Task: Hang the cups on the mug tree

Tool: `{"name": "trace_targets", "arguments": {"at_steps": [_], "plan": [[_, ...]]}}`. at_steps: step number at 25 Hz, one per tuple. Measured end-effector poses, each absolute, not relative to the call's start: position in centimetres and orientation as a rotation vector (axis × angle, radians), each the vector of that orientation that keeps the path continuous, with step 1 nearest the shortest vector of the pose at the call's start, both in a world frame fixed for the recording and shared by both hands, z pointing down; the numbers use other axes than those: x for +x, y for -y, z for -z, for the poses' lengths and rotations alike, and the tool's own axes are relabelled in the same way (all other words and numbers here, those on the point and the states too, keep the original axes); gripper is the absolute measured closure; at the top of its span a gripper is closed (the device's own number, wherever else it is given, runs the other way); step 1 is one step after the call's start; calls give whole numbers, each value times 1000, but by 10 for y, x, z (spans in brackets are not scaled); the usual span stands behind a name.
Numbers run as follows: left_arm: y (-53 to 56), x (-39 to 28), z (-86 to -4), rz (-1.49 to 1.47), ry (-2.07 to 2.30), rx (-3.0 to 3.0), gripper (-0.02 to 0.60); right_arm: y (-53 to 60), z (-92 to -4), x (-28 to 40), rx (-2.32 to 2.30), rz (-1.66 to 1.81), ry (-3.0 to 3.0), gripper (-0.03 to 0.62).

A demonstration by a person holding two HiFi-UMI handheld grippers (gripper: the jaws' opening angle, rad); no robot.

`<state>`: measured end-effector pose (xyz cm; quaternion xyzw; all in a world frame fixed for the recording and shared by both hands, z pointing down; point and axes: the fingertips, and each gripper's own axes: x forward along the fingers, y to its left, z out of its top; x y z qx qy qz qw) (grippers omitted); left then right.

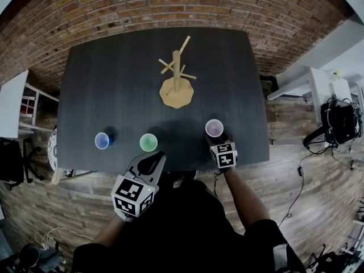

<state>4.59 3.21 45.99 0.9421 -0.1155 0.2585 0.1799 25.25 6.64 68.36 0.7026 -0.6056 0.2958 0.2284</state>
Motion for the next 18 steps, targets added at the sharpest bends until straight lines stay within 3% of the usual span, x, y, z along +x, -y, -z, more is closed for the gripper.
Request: {"name": "trace_targets", "arguments": {"at_steps": [18], "plan": [[-23,44,-455,-666,313,2674,552,-58,-563,290,2017,-463,1559,344]]}}
